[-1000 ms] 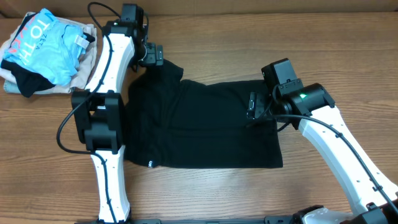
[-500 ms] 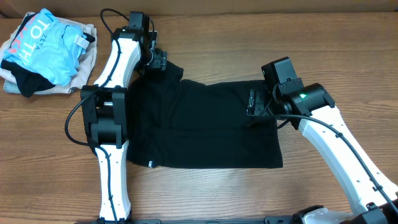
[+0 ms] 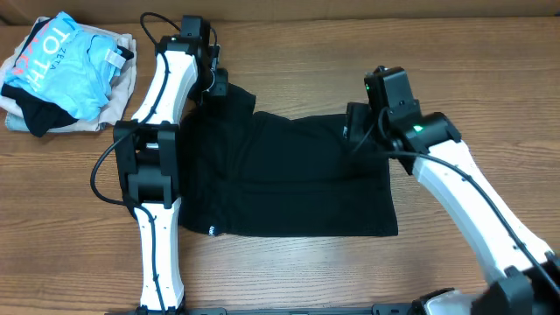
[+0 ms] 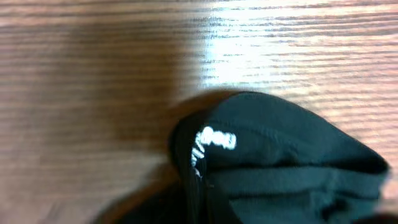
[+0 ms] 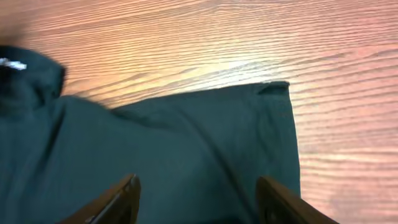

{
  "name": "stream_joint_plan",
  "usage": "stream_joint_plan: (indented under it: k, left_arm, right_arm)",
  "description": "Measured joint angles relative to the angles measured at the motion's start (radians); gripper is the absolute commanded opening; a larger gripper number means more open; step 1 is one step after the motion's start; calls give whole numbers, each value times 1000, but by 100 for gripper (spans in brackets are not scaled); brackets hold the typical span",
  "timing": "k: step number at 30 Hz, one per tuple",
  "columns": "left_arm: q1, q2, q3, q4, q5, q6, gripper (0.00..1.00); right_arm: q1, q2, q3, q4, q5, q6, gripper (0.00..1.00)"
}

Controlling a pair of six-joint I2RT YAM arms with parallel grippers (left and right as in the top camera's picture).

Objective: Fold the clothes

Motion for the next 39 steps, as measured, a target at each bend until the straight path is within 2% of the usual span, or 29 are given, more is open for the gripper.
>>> stream_joint_plan:
  k: [6,12,18,30,36,39]
  left_arm:
    - [8,7,141,-167,0,-13,4]
    - [9,7,288,-288,0,-31,4]
    - [9,7,307,-326,0,-51,4]
    - [9,7,307,-357,-16,-75,4]
    - [9,7,307,-385,-35,-77,4]
    - [9,7,307,-388,-39,-87,4]
  right_arm:
    - [-86,147,1,100,-20,-7,63]
    - [-193,261,1,175,-33,-11,59]
    - [-220,359,1,269,-54,-16,55]
    - [-219,496,2,397,-53,-19,56]
    - [-219,520,7,462,-45,-18,46]
    - [-219,533,14,485,-39,-16,31]
